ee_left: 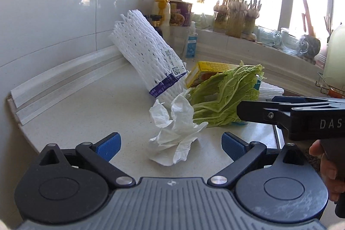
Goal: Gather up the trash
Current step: 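Move both tools back up to the counter toward the tissue and yellow box, then grasp the white tissue with the left tool while the right tool grasps the yellow box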
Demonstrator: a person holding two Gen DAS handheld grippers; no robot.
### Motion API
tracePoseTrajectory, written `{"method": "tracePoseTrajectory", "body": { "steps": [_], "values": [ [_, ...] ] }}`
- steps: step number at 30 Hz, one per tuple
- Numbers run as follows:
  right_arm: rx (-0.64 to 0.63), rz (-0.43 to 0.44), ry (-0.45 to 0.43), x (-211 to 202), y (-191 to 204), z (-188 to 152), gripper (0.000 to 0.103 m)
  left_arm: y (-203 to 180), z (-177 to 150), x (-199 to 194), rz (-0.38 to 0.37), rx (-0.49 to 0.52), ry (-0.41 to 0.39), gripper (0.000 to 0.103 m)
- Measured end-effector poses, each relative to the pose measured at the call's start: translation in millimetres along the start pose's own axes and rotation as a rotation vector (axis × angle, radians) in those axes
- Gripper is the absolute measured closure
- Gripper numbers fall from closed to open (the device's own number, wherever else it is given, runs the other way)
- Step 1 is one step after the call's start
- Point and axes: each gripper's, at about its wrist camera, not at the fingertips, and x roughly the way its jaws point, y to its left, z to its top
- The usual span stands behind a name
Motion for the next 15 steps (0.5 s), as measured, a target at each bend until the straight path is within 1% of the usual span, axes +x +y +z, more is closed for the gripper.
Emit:
{"method": "tracePoseTrajectory", "body": {
  "steps": [2,4,6,7,9,12,13,15],
  "values": [
    [0.048,-0.021,0.027,4,-5,9,0.000,-1,6,8,-0.024,-0.023,0.031,0.010],
    [0.101,-0.016,0.065,9,-12,18,0.000,0,9,15,-0.014,-0.050,0.065,0.014],
    [0.159,-0.029,0.106,14,-19,25,0.000,0,12,24,-0.005,-0.067,0.114,0.019],
    [0.180,-0.038,0.120,17,-22,28,0.000,0,12,27,-0.001,-0.079,0.142,0.023],
    [0.211,-0.077,0.148,21,-28,34,0.001,1,16,33,0.016,-0.103,0.181,0.027],
    [0.266,-0.096,0.198,28,-39,39,0.004,3,22,37,0.051,-0.121,0.209,0.031],
    [0.294,-0.095,0.218,30,-43,42,0.008,1,25,38,0.066,-0.112,0.218,0.033],
    [0.329,-0.095,0.238,33,-51,48,0.009,-1,28,41,0.070,-0.097,0.232,0.034]
  ]
}}
